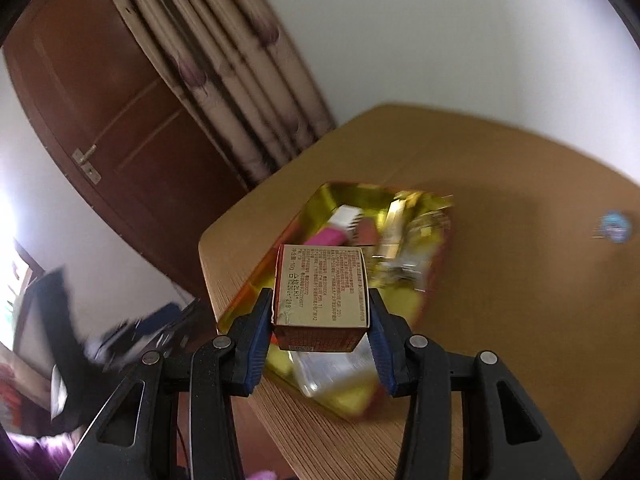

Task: Organize rigid objects
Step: 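Drop the tape measure into the tin with the left tool while the right tool lowers the red-and-white box in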

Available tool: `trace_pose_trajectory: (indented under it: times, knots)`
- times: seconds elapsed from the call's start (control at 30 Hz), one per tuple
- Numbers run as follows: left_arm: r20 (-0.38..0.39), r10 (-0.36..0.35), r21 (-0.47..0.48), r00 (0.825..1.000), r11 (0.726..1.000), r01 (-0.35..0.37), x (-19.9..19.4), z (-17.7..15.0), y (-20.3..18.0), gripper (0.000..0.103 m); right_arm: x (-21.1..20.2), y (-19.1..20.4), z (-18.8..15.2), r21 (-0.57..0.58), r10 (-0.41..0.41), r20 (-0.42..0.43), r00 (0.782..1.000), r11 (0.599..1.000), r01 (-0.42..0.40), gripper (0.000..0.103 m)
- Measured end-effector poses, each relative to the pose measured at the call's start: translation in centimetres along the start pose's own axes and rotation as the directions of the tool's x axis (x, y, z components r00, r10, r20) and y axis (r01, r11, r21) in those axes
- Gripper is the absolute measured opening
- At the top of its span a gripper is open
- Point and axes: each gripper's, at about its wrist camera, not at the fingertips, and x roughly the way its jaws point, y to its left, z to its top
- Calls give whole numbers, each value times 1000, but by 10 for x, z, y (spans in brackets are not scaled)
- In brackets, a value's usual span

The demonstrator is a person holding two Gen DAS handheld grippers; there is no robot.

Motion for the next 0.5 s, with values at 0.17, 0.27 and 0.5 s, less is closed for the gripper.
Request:
trace_pose_trajectory:
  times: [0.17, 0.27, 0.5]
  knots:
    - [6, -4, -5, 1000, 1000, 5, 1, 1, 10, 60, 59, 20, 16, 4, -22, -62, 998, 1000, 22, 42]
    - [-24, -62, -61, 998, 996, 61, 6, 3, 21, 60, 80, 26, 19, 4, -42, -80, 996, 999, 43, 42]
    - [-81, -119, -156, 990, 982, 106, 19, 5, 38, 60, 106, 35, 17, -15, -103, -97, 990, 995, 102, 44]
